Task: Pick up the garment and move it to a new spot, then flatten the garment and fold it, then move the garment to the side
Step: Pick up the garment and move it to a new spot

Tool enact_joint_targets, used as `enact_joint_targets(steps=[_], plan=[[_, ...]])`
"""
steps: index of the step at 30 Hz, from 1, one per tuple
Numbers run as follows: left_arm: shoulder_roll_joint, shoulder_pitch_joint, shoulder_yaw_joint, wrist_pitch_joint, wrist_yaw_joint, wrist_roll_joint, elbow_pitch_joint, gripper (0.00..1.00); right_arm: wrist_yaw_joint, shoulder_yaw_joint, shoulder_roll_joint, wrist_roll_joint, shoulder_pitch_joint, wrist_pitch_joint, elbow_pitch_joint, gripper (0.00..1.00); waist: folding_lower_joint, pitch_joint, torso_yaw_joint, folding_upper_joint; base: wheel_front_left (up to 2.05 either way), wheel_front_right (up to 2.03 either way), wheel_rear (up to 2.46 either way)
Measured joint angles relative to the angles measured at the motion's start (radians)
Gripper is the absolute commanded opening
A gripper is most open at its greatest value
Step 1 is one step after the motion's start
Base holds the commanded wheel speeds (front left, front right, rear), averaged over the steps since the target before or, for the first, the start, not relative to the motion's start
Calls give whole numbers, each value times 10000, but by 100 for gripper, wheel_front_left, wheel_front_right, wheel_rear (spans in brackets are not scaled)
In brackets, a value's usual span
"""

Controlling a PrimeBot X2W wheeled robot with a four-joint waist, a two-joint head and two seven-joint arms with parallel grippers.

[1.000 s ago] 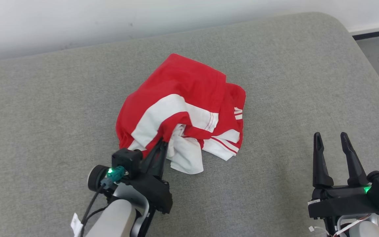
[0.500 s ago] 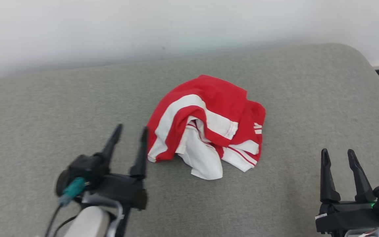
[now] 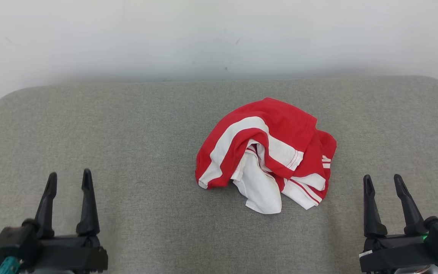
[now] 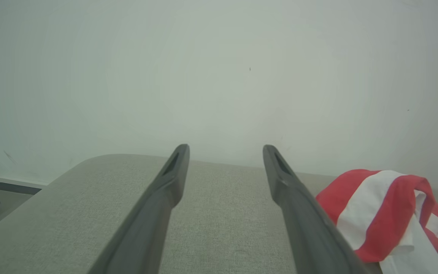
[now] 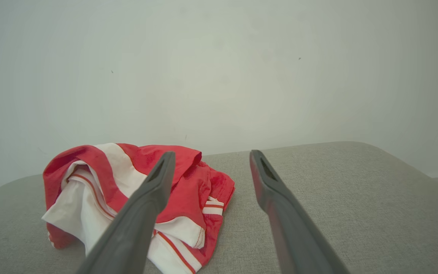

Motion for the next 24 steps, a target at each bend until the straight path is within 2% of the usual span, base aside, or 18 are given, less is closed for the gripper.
enact_joint_targets(steps=[8,14,24], plan=[[-836,710,907,-2,-757,573,-44,100,-2,268,-65,77,-12,0,58,100,1,121,14,0,0,0,0],[-1321,741,1139,-2,-1220,1032,295,100,-2,376,-117,136,-49,0,194,100,1,224,-50,0,0,0,0],[-1540,737,1494,0,-1565,1327,554,100,0,428,-130,178,-64,0,316,100,1,161,-100,0,0,0,0]])
